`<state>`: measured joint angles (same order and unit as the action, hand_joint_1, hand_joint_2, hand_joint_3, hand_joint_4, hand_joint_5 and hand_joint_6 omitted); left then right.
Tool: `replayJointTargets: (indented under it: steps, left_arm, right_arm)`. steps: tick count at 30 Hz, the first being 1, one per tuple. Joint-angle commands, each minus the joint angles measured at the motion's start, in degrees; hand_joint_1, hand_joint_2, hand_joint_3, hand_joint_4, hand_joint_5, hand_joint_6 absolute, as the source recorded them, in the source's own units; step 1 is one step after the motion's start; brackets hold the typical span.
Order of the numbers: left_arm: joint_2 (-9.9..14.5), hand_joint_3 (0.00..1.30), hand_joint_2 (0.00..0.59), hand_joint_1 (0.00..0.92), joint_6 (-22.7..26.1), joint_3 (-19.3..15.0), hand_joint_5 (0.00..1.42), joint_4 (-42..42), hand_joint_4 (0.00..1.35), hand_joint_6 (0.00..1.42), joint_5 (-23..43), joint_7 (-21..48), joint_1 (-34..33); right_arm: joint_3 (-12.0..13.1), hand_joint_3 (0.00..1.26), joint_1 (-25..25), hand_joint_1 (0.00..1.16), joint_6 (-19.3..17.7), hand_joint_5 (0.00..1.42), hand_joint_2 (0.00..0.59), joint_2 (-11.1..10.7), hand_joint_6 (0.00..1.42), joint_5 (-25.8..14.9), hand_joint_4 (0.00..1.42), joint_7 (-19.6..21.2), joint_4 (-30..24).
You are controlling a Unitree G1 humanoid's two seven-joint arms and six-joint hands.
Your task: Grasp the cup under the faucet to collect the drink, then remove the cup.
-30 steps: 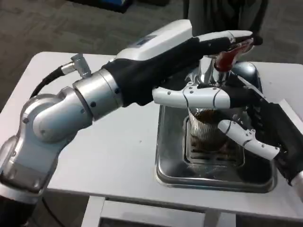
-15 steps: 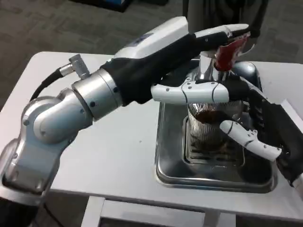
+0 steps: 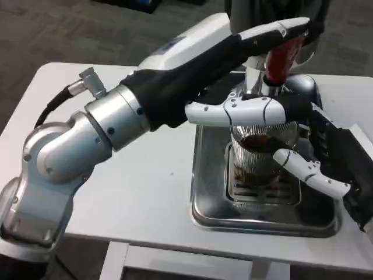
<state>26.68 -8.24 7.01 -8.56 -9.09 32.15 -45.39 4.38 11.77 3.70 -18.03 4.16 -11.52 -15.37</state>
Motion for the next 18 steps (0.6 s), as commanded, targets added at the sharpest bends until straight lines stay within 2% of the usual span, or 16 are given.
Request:
replayJointTargets:
  steps: [1,11,18]
  left_arm:
    - [0.1,0.13,0.085,0.076,0.4,-1.7,0.25,-2.0,0.05,0.24,0.9,-1.0,0.4]
    - [0.2,0.14,0.082,0.088,2.3,-4.1,0.26,-6.6,0.06,0.24,1.2,-1.8,0.7]
    - [0.6,0.15,0.082,0.09,4.7,-7.1,0.26,-12.6,0.08,0.25,1.5,-3.0,2.4]
  right_arm:
    - [0.5,0.1,-1.2,0.51,0.1,0.21,0.269,0.1,0.29,-1.0,0.09,-0.2,-1.3]
    - [0.9,0.1,-1.7,0.51,0.2,0.21,0.269,-0.3,0.29,-1.7,0.09,-0.3,-2.0]
    - [1.4,0.1,-2.3,0.51,0.1,0.21,0.269,-0.5,0.29,-2.2,0.09,-0.7,-2.4]
